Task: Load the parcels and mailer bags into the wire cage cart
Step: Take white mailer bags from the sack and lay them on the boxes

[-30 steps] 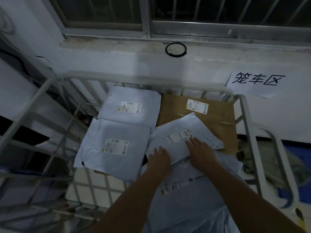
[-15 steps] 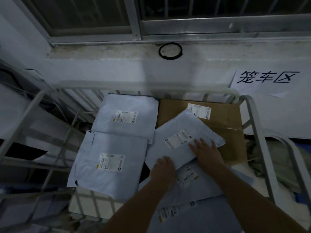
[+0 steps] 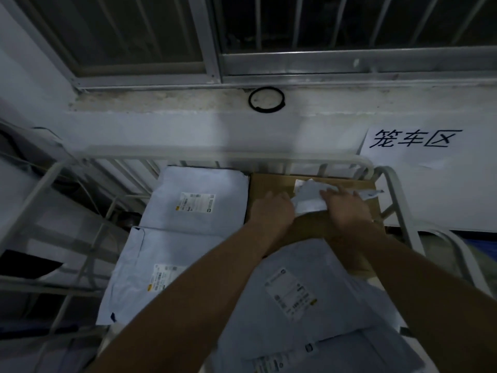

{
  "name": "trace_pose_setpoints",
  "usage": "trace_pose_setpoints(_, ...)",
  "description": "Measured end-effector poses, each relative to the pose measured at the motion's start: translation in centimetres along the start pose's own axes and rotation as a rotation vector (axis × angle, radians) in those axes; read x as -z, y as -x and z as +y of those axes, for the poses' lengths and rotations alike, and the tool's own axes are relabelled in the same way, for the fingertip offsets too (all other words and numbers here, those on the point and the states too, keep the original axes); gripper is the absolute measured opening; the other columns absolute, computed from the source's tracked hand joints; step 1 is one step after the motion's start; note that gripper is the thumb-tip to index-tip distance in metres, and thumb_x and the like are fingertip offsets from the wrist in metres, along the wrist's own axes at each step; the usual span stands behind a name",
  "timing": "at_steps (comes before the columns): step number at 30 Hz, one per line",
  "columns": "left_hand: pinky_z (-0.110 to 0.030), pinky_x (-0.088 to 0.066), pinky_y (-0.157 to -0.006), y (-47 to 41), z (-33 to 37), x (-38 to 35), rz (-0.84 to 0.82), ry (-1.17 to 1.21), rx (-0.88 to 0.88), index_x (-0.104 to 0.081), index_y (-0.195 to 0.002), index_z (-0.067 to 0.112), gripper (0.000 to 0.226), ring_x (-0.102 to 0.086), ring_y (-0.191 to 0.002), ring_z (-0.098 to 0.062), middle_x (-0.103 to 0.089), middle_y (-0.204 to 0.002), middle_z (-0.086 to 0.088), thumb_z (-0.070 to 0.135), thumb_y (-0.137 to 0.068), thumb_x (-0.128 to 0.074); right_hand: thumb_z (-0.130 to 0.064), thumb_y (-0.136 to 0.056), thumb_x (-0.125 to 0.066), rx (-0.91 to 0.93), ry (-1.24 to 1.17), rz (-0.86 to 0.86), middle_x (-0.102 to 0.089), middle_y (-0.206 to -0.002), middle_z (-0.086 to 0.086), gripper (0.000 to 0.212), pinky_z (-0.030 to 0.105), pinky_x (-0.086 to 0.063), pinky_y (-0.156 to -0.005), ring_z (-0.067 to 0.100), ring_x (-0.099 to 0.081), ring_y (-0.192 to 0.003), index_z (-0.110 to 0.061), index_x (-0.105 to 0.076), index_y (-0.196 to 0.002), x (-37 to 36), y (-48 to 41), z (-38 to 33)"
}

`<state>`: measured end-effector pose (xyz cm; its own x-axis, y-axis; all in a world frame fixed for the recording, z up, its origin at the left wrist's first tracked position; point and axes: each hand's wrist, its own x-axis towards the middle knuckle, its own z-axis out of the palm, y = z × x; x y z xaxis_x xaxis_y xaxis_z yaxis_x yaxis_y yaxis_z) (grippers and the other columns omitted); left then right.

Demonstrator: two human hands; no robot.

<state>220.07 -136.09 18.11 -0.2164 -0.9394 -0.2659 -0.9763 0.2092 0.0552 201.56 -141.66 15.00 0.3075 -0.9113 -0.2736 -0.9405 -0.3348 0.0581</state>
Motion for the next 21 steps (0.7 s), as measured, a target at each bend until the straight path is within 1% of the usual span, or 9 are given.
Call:
trace_pose_setpoints(2, -0.033, -0.035, -0.070, -0.7, -1.1, 0.0, 0.128, 0.035, 0.033, -0.051, -0.122, -0.001, 0.028, -0.056, -0.102, -0.030, -0.062, -0.112, -0.016, 0.008, -0.096, -0.056, -0.015, -0.101, -0.049, 0.024, -0.005, 0.092, -0.034, -0.159, 0.010, 0.051, 0.047, -0.028, -0.116, 0.033, -0.032, -0.145, -0.019, -0.039, -0.151, 1.6, -1.2, -0.4)
trace_pose_setpoints(5, -0.035, -0.051, -0.063, -1.2, -2.0, -2.5, 0.334, -0.006, -0.002, -0.064, -0.110, -0.006, 0.042, -0.065, -0.081, -0.031, -0.069, -0.089, -0.017, 0.012, -0.075, -0.080, -0.010, -0.090, -0.067, 0.111, 0.083, 0.251, -0.045, -0.152, 0.015, 0.059, 0.050, -0.034, -0.113, 0.035, -0.041, -0.141, -0.010, -0.046, -0.146, 1.6, -2.2, 0.6)
trace_pose_setpoints(7, -0.042, -0.058, -0.081, -1.7, -2.2, -5.2, 0.378, 0.033, -0.043, -0.061, -0.124, -0.010, 0.047, -0.067, -0.102, -0.036, -0.069, -0.111, -0.022, 0.016, -0.085, -0.066, -0.006, -0.076, -0.079, 0.150, 0.090, 0.326, -0.055, -0.141, 0.021, 0.065, 0.057, -0.040, -0.107, 0.040, -0.051, -0.132, -0.002, -0.056, -0.137, 0.3, -1.9, 1.9)
trace_pose_setpoints(9, -0.049, -0.055, -0.092, -1.6, -2.2, -7.0, 0.372, 0.027, -0.094, -0.058, -0.129, -0.007, 0.044, -0.063, -0.117, -0.038, -0.065, -0.124, -0.023, 0.016, -0.092, -0.055, -0.015, -0.070, -0.084, 0.133, 0.114, 0.303, -0.060, -0.133, 0.023, 0.068, 0.059, -0.047, -0.101, 0.042, -0.058, -0.123, 0.000, -0.060, -0.132, -1.6, -0.9, 2.5)
trace_pose_setpoints(11, -0.052, -0.057, -0.087, -1.8, -2.3, -9.6, 0.286, -0.004, -0.093, -0.066, -0.117, -0.005, 0.035, -0.066, -0.110, -0.039, -0.069, -0.115, -0.021, 0.014, -0.090, -0.055, -0.030, -0.073, -0.083, 0.108, 0.139, 0.197, -0.068, -0.118, 0.021, 0.064, 0.051, -0.057, -0.086, 0.040, -0.067, -0.106, -0.005, -0.061, -0.128, -4.2, 0.9, 2.1)
trace_pose_setpoints(14, -0.048, -0.052, -0.089, -1.3, -3.5, -11.5, 0.102, -0.002, 0.046, -0.069, -0.102, -0.002, 0.022, -0.063, -0.106, -0.036, -0.068, -0.103, -0.020, 0.012, -0.094, -0.054, -0.030, -0.100, -0.051, 0.083, 0.102, -0.073, -0.068, -0.107, 0.008, 0.030, 0.041, -0.055, -0.081, 0.031, -0.068, -0.099, -0.015, -0.059, -0.126, -6.0, 3.1, -0.2)
trace_pose_setpoints(17, -0.049, -0.033, -0.109, -2.1, -5.6, -12.6, 0.024, -0.006, 0.166, -0.032, -0.148, -0.001, 0.049, -0.034, -0.139, -0.037, -0.040, -0.148, -0.021, 0.015, -0.103, -0.043, -0.026, -0.100, -0.051, 0.198, 0.127, -0.219, -0.072, -0.105, 0.011, 0.026, 0.036, -0.055, -0.077, 0.031, -0.071, -0.095, -0.009, -0.064, -0.116, -7.2, 4.2, -3.4)
trace_pose_setpoints(19, -0.050, -0.026, -0.116, -3.0, -6.9, -12.0, 0.063, -0.038, 0.149, -0.013, -0.155, 0.003, 0.064, -0.022, -0.146, -0.037, -0.024, -0.158, -0.020, 0.015, -0.102, -0.046, -0.025, -0.084, -0.076, 0.178, 0.066, -0.196, -0.072, -0.081, 0.011, 0.020, 0.032, -0.056, -0.059, 0.026, -0.073, -0.072, -0.006, -0.071, -0.089, -7.6, 4.6, -5.2)
trace_pose_setpoints(21, -0.056, -0.012, -0.121, -3.9, -7.6, -11.1, 0.083, -0.023, 0.115, -0.003, -0.158, 0.006, 0.082, -0.005, -0.152, -0.035, -0.006, -0.164, -0.018, 0.012, -0.097, -0.057, -0.020, -0.083, -0.078, 0.098, 0.012, -0.140, -0.071, -0.082, 0.009, 0.014, 0.028, -0.054, -0.059, 0.020, -0.072, -0.074, -0.008, -0.072, -0.084, -7.1, 3.9, -6.9)
